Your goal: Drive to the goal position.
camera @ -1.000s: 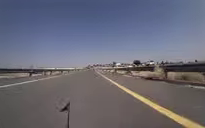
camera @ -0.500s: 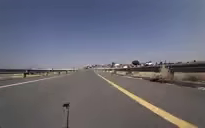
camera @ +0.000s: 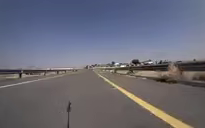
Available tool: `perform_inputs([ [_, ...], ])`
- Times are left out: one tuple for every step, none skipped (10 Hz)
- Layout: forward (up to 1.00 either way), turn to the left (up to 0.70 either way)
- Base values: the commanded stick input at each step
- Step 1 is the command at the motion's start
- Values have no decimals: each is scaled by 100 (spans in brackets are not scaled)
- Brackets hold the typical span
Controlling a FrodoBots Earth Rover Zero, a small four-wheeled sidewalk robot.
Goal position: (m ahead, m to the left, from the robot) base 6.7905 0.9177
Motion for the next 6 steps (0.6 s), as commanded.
perform_inputs([
  [100, 0],
  [100, 0],
  [100, 0],
  [100, 0],
  [100, 0],
  [100, 0],
])
